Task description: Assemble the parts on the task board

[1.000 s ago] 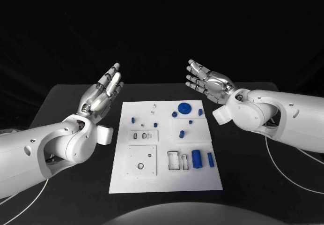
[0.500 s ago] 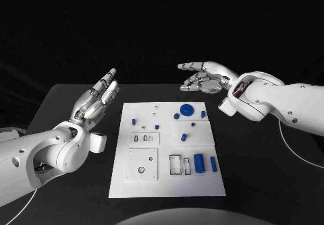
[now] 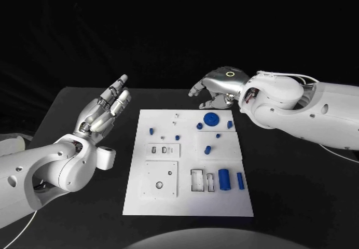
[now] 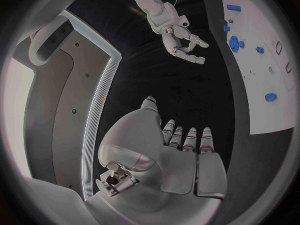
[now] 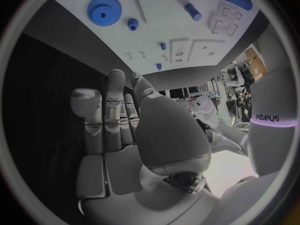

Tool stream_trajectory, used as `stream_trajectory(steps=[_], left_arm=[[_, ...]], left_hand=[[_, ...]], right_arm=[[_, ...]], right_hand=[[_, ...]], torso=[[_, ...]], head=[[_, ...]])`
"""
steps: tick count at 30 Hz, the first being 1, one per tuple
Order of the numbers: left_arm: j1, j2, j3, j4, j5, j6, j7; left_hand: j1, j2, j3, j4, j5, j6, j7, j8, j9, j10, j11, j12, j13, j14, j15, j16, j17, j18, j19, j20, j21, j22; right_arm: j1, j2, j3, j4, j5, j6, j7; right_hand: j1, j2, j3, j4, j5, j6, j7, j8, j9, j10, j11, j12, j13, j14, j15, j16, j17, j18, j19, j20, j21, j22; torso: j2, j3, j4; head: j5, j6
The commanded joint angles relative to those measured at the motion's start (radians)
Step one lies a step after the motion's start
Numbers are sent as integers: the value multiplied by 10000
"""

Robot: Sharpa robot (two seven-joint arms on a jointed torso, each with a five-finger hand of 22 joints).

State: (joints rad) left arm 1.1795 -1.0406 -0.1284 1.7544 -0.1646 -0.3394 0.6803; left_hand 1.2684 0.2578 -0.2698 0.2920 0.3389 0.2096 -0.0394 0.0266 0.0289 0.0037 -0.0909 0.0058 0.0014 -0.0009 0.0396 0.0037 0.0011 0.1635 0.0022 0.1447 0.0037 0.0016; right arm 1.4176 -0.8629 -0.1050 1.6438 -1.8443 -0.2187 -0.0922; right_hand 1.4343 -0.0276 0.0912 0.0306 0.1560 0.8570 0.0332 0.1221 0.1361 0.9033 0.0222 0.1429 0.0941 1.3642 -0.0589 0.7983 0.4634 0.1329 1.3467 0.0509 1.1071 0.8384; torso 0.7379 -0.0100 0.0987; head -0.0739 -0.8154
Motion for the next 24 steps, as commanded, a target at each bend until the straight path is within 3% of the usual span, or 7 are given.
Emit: stream_trajectory(steps=[1, 7, 14, 24], left_arm=[[3, 53, 4, -15, -167, 297, 183], [-1, 102, 3, -92, -168, 353, 184], [-2, 135, 3, -147, -168, 423, 176], [-8, 180, 2, -219, -168, 500, 141]], left_hand=[[85, -3, 75, -1, 47, 67, 14, 52, 9, -13, 85, -51, -6, 9, 62, -37, -11, 92, -22, 65, -37, -16], [93, 5, 78, 0, 59, 74, 21, 54, 9, -9, 97, -50, -5, 9, 66, -37, -11, 94, -22, 78, -37, -16], [107, 25, 86, 0, 91, 73, 28, 55, 8, 5, 109, -45, 0, 9, 79, -37, -11, 98, -22, 99, -37, -16], [123, 46, 94, 1, 115, 58, 36, 51, 4, 14, 123, -42, 2, 9, 108, -37, -11, 103, -22, 126, -37, -16]], right_arm=[[8, 46, 5, 45, -2095, 697, -655], [-15, 147, 3, -44, -2259, 943, -661], [-123, 292, 0, -270, -2044, 1205, -537], [-336, 438, -5, -524, -1452, 1706, -254]], right_hand=[[-86, -263, 295, 78, -110, 45, 18, -159, -7, -58, -92, -178, -41, -13, -54, 507, 470, -110, -80, -50, 387, 508], [-255, -455, 513, 255, -255, 148, 114, -242, 1, -120, -88, -321, -59, -129, -54, 665, 586, -112, -206, -48, 523, 695], [-309, -535, 674, 352, -275, 299, 195, -248, 44, -49, -41, -347, -39, -171, -36, 788, 700, -118, -269, -33, 617, 839], [-394, -630, 776, 477, -446, 257, 351, -350, 47, -10, 54, -384, -21, -211, 16, 876, 774, -128, -318, 5, 706, 988]], torso=[[102, -51, 69], [155, -74, 99], [175, -63, 107], [158, -92, 154]], head=[[-74, -109], [-111, -217], [-102, -296], [-167, -379]])
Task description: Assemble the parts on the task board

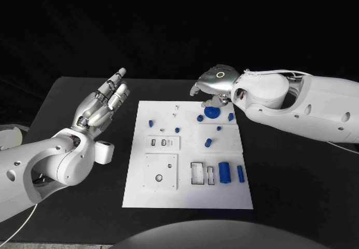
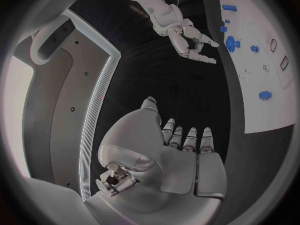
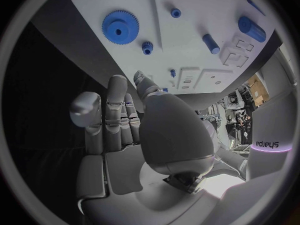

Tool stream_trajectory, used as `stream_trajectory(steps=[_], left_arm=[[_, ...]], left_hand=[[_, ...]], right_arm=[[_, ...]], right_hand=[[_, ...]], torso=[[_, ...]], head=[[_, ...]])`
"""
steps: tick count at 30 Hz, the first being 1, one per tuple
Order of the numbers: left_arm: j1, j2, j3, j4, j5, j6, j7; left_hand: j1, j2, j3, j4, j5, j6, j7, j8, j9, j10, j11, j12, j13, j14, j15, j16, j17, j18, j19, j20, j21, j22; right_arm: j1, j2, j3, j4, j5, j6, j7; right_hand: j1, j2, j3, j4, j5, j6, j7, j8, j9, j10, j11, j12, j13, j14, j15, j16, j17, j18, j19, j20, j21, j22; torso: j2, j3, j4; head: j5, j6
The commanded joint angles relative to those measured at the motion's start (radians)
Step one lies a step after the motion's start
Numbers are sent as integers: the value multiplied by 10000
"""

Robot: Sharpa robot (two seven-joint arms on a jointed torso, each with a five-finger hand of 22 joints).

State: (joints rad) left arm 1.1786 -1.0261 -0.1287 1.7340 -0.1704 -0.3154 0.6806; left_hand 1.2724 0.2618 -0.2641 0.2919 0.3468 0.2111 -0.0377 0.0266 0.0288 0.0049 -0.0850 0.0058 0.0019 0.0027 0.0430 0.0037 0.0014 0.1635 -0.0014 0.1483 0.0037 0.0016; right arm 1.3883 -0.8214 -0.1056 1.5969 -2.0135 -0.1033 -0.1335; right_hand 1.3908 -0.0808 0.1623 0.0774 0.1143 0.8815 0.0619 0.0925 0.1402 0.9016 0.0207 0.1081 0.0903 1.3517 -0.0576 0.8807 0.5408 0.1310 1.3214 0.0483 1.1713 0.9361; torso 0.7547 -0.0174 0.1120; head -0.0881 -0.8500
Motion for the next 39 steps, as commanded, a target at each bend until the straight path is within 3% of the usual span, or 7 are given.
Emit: stream_trajectory(steps=[1, 7, 14, 25, 39], left_arm=[[1, 44, 5, -27, -110, 267, 133], [-2, 93, 5, -72, -109, 307, 120], [-8, 155, 4, -113, -109, 356, 107], [-18, 219, 3, -197, -109, 404, 66], [-43, 294, -5, -346, -66, 481, -14]], left_hand=[[88, 13, 40, 2, 41, 42, 22, 51, 4, 3, 68, -42, -3, -27, 82, -37, -14, 104, 14, 96, -37, -16], [103, 38, 49, 3, 66, 41, 31, 49, 3, 8, 81, -41, -1, -27, 111, -37, -14, 108, 14, 118, -37, -16], [127, 62, 61, 1, 112, 28, 42, 45, 0, 11, 99, -40, 0, -27, 138, -37, -14, 110, 14, 143, -37, -16], [163, 89, 73, 1, 178, 30, 59, 44, 0, 22, 122, -37, 3, -27, 177, -37, -14, 115, 14, 182, -37, -16], [182, 118, 84, 4, 192, 17, 80, 41, -2, 28, 148, -35, 5, -27, 223, -37, -14, 117, 14, 220, -37, -16]], right_arm=[[-75, 39, 0, -91, 308, 618, 186], [-226, 123, -5, -261, 426, 649, 225], [-402, 250, -7, -486, 393, 565, 246], [-609, 380, -8, -723, 485, 614, 468], [-777, 414, -9, -886, 695, 794, 673]], right_hand=[[35, -107, 84, 27, -58, 11, 87, -67, 7, 18, 92, -38, 20, -91, 16, 69, 18, -114, -68, 40, 84, 46], [54, -110, 135, 45, -69, 6, 137, -95, 6, 55, 142, -36, 30, -106, 42, 93, 39, -120, -80, 62, 116, 102], [153, -105, 267, 18, 86, 138, 240, -85, 32, 186, 232, -11, 53, -86, 102, 235, 202, -143, -72, 116, 234, 302], [162, -121, 308, 21, 48, 223, 246, -72, 50, 258, 241, 1, 61, -123, 123, 226, 175, -142, -101, 140, 250, 344], [219, -126, 392, 4, 71, 321, 252, -70, 71, 321, 260, -8, 62, -229, 139, 128, 36, -126, -176, 164, 227, 344]], torso=[[-10, -27, 22], [-10, -39, 44], [-4, -50, 103], [6, -66, 125], [14, -81, 152]], head=[[-38, -41], [-83, -72], [-255, -107], [-227, -200], [-223, -226]])
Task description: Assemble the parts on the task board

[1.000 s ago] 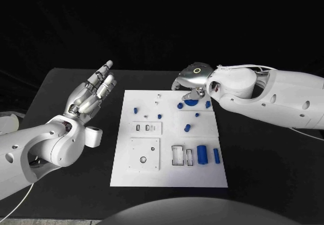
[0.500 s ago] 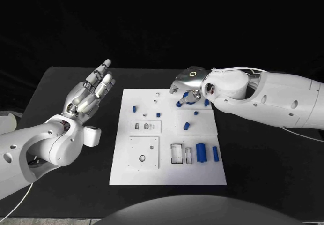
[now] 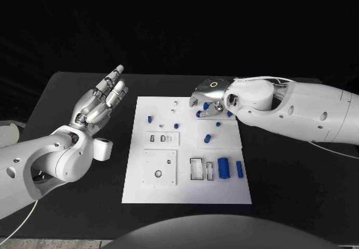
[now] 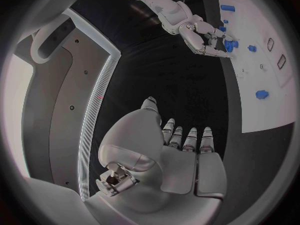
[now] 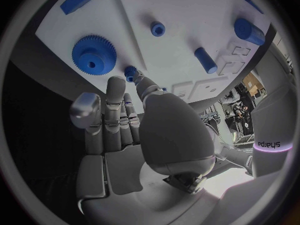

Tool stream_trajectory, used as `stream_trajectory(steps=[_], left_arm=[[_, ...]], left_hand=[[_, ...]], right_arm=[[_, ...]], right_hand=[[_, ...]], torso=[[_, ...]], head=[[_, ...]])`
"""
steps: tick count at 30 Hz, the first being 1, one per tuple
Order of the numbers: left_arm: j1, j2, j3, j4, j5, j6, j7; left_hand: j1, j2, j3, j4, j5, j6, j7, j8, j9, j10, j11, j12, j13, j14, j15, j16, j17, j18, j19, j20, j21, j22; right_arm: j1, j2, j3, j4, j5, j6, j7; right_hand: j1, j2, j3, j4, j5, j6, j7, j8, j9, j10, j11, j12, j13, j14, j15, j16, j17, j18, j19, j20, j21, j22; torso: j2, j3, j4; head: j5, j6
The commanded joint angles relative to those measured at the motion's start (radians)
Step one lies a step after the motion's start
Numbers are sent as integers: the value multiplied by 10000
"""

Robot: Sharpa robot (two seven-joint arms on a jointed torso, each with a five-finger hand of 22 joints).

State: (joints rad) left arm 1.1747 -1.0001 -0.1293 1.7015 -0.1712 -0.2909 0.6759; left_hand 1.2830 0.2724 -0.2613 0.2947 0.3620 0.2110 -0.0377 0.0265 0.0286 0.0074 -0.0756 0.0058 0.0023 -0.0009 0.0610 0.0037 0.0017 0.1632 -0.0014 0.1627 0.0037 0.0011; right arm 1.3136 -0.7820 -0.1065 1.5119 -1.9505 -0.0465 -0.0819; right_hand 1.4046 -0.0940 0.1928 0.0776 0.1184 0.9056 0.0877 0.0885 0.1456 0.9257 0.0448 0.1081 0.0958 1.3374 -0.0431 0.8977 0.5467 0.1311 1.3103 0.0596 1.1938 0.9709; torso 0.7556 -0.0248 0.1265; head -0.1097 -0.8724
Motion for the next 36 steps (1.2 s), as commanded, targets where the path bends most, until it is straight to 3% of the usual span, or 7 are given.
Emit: stream_trajectory(steps=[1, 6, 10, 13, 29, 36], left_arm=[[-5, 41, 0, -34, -24, 244, 28], [-12, 70, -7, -76, 67, 284, -2], [-15, 80, -12, -94, 88, 316, -31], [-16, 81, -15, -101, 94, 324, -45], [-22, 87, -40, -147, 103, 458, -211], [-28, 117, -59, -190, 103, 510, -265]], left_hand=[[76, 11, 56, -24, 39, 18, 80, 42, 0, 3, 54, -35, 1, 9, 44, -37, -17, 119, 14, 77, -37, -11], [92, 40, 67, -23, 64, 37, 106, 45, 3, 13, 79, -32, 3, 9, 77, -37, -17, 119, 14, 109, -37, -11], [106, 54, 74, -25, 77, 58, 131, 50, 6, 21, 103, -30, 6, 9, 97, -37, -17, 119, 14, 128, -37, -11], [121, 58, 78, -29, 92, 75, 148, 53, 9, 20, 118, -30, 5, 9, 110, -37, -17, 119, 14, 140, -37, -11], [361, 46, 153, -66, 297, 136, 233, 64, 13, 22, 198, -30, 5, 9, 210, -37, -17, 133, 14, 273, -37, -11], [602, 18, 233, -117, 539, 149, 255, 64, 15, 25, 218, -29, 6, 9, 278, -37, -17, 147, 14, 369, -37, -11]], right_arm=[[-43, 30, 0, -57, 72, 228, 167], [-114, 84, 0, -167, 90, 197, 204], [-166, 124, 0, -261, 95, 93, 255], [-201, 148, 0, -326, 108, 18, 295], [-391, 223, 0, -623, 216, -530, 527], [-399, 225, 0, -634, 289, -882, 658]], right_hand=[[113, 11, 118, -14, 76, 106, -9, -28, 24, 92, 20, -13, 6, -114, -6, -74, -66, -122, -87, 56, -9, -11], [138, 14, 191, -24, 145, 286, -23, 30, 78, 168, 16, -10, 8, -146, -3, -74, -66, -116, -122, 63, -4, 26], [272, 51, 439, -122, 831, 865, -65, 286, 305, 399, -6, 33, 9, -240, -14, -175, -202, -91, -209, 46, -39, 24], [291, 55, 538, -149, 996, 1003, -79, 347, 396, 476, -7, 39, 1, -321, -26, -311, -375, -73, -288, 49, -118, -68], [160, -72, 1063, -137, 1048, 1164, -85, 400, 826, 1306, -28, 269, 27, -268, -52, -267, -302, -95, -274, 34, -37, 181], [409, -39, 1408, -323, 1088, 1299, -42, 494, 1087, 2047, -80, 582, 155, -241, -94, -236, -254, -111, -236, -7, 31, 341]], torso=[[2, -7, 11], [8, -7, 37], [9, -8, 43], [8, -10, 44], [30, -15, 69], [32, -26, 80]], head=[[-12, -3], [-37, -3], [-38, -3], [-51, -3], [-47, -3], [-68, -3]])
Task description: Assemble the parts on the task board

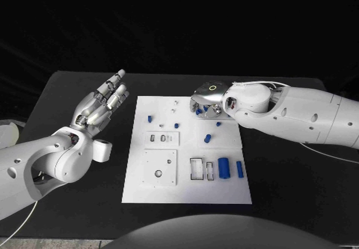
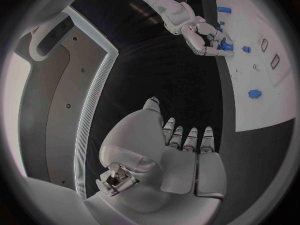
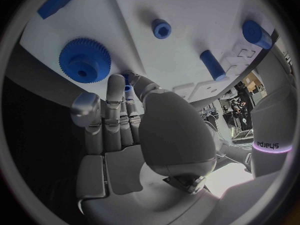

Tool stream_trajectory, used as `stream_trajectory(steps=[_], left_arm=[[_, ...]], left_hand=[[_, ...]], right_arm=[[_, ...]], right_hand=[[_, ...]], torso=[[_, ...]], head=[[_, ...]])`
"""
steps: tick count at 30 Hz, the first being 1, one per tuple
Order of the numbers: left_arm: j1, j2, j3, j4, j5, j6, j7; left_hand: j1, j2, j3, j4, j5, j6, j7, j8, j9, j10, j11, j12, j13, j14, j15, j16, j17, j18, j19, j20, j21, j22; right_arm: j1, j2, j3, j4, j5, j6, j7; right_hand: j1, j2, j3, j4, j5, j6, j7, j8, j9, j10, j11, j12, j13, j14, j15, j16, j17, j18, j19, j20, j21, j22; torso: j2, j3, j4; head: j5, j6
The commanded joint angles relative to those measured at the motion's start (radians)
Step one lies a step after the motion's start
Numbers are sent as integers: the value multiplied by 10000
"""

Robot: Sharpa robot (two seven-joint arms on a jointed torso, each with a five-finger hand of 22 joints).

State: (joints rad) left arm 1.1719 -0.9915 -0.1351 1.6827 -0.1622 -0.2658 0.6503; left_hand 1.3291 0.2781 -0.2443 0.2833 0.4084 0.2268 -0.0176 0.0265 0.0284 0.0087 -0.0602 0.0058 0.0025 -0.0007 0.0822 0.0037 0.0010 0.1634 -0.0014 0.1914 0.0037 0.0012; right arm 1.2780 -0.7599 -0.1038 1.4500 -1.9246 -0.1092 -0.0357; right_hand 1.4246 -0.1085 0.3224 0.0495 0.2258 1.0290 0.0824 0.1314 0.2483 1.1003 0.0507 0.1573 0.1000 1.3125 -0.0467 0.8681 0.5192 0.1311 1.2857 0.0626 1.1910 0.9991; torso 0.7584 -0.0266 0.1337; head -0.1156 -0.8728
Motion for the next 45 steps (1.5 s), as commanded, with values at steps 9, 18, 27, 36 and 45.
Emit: stream_trajectory(steps=[9, 18, 27, 36, 45], left_arm=[[-3, 9, -17, 9, 13, 283, -35], [-3, 49, -21, 9, 13, 287, -64], [-10, 188, -25, -76, 10, 327, -47], [-17, 255, -29, -128, 7, 349, -25], [-20, 288, -32, -158, 6, 358, -15]], left_hand=[[363, -78, 132, -36, 327, 59, 81, 77, 25, 21, 87, -27, 7, 7, 99, -37, -10, 150, 14, 122, -37, -12], [441, -87, 158, -43, 405, 89, 79, 83, 28, 25, 85, -26, 8, 7, 118, -37, -10, 153, 14, 131, -37, -12], [508, -92, 182, -52, 461, 102, 82, 86, 30, 28, 89, -25, 9, 7, 138, -37, -10, 153, 14, 142, -37, -12], [558, -96, 199, -62, 511, 104, 92, 86, 30, 41, 101, -21, 13, 7, 155, -37, -10, 152, 15, 145, -36, -12], [578, -99, 206, -63, 528, 104, 98, 85, 29, 53, 110, -18, 16, 7, 165, -37, -10, 150, 14, 147, -37, -12]], right_arm=[[136, 93, -21, 46, 511, -834, 170], [596, 872, 30, -485, 1535, -1000, 180], [673, 1832, 58, -1579, 1839, -998, 322], [574, 2310, 61, -2385, 1872, -927, 410], [475, 2453, 61, -2666, 1896, -819, 459]], right_hand=[[231, 93, 228, -75, -144, 213, 135, 161, 267, 568, -88, 152, 152, 84, -44, 158, 150, -149, 88, -41, 175, 265], [113, 112, 264, 54, -544, 535, 191, 317, 534, 943, -65, 204, 183, 264, -9, 429, 503, -208, 251, -7, 387, 623], [154, 103, 298, 35, -481, 506, 212, 288, 563, 959, -51, 174, 175, 296, 3, 484, 571, -221, 285, 0, 435, 699], [133, 69, 317, 58, -459, 390, 244, 202, 582, 895, -11, 89, 146, 249, 43, 431, 499, -214, 246, 25, 402, 669], [119, 55, 328, 75, -471, 337, 251, 161, 594, 867, 5, 47, 133, 205, 55, 392, 454, -219, 244, 40, 417, 707]], torso=[[8, -15, 37], [32, -19, 74], [60, -41, 161], [34, -41, 145], [41, -37, 140]], head=[[-16, 2], [-2, 2], [-17, 2], [14, 2], [-5, 2]])
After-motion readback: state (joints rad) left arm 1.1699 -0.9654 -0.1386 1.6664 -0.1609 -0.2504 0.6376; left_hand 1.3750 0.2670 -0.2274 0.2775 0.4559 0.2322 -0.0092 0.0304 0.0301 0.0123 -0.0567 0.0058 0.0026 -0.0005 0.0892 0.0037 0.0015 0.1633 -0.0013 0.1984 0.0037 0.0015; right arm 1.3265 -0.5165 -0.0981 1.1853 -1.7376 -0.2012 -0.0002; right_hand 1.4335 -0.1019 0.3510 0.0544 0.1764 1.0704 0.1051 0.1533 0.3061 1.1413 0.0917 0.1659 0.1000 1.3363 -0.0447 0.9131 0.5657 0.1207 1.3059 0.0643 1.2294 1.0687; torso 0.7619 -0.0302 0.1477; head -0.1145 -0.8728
